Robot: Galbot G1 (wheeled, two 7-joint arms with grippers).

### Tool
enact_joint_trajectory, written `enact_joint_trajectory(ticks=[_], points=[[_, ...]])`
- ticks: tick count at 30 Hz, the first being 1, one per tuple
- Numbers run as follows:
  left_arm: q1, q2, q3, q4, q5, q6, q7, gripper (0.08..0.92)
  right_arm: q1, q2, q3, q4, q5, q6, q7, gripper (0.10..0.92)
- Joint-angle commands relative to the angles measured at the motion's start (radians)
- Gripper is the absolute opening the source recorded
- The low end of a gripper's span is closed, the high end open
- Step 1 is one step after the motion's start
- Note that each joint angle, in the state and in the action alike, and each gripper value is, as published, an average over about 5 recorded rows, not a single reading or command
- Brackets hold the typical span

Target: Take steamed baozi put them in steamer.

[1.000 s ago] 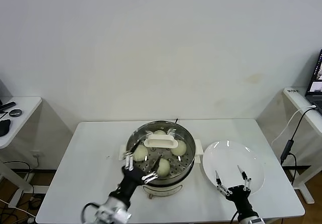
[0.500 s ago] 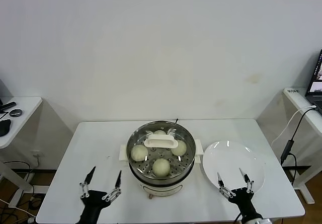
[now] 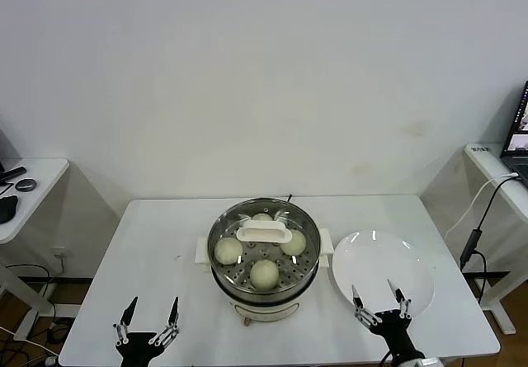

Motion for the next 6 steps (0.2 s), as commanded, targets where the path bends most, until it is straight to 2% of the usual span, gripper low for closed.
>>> enact_joint_trajectory(ticks=[1,6], points=[[-0.013,-0.011,-0.025,0.079,-0.041,-0.018,0.017,0.823,-0.001,0.003,0.009,0.008,-0.071,0.017,0.043,0.823],[-0.022,-0.01,-0.025,0.08,-0.041,-0.012,0.024,0.823,-0.011,-0.002,0.022,0.011,-0.064,0.027,0.059,0.823]])
